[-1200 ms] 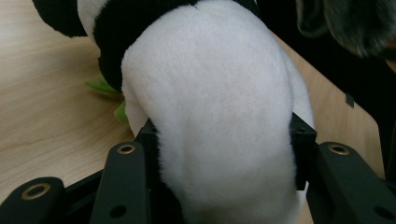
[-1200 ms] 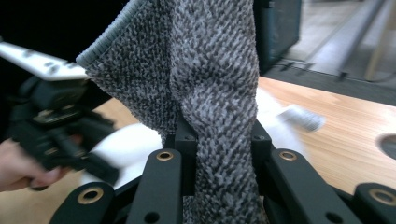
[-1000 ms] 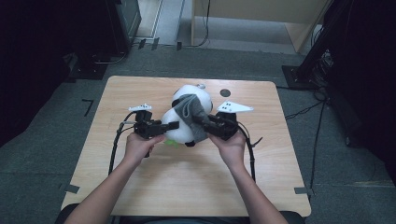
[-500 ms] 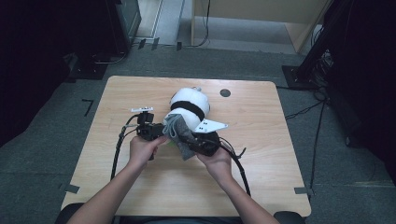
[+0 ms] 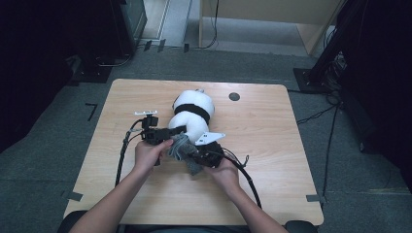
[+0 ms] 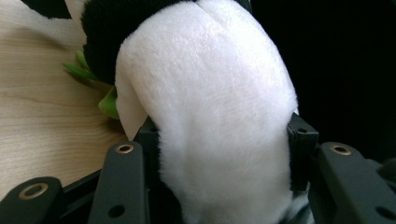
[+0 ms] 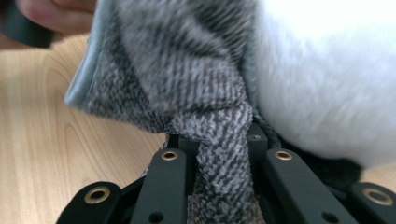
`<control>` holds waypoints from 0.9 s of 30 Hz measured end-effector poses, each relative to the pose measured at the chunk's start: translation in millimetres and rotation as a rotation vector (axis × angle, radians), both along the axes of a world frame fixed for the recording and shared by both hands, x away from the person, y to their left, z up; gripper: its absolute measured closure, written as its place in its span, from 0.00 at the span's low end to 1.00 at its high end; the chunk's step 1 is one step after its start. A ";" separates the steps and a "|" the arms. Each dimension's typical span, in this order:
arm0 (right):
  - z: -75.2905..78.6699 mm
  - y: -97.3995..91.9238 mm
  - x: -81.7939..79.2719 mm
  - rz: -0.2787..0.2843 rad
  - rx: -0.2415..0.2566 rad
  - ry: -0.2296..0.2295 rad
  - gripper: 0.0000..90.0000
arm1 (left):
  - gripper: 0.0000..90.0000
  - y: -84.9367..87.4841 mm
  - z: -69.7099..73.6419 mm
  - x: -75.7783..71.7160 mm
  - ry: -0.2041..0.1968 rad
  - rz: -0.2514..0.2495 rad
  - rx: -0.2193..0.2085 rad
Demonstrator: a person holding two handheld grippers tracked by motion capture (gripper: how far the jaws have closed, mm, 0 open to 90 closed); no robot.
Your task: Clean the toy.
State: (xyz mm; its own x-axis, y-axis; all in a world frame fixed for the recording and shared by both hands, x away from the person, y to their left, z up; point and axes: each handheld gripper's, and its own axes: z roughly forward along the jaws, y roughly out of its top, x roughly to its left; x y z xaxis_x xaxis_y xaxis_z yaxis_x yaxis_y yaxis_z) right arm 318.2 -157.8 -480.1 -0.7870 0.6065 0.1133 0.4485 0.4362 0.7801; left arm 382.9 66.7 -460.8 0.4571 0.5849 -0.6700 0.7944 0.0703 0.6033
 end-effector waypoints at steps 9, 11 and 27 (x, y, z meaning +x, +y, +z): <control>-9.3 -5.3 8.6 -0.029 -0.033 0.027 0.86 | 0.54 1.2 6.5 -2.1 -0.039 -0.006 -0.001; -7.3 -8.7 10.1 -0.034 -0.039 0.023 0.86 | 0.54 2.5 5.8 -1.3 -0.035 0.000 -0.001; -0.3 -49.2 28.1 -0.170 -0.016 0.093 0.86 | 0.54 8.4 6.1 0.3 -0.057 0.020 0.020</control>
State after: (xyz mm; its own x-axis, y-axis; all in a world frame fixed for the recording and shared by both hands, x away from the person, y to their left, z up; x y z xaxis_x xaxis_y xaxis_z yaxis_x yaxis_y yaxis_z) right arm 346.3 -207.0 -480.5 -0.6599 0.7319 0.1701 0.5863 0.3599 0.7258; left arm 383.2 75.2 -454.7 0.4826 0.6073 -0.6311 0.7573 0.0727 0.6491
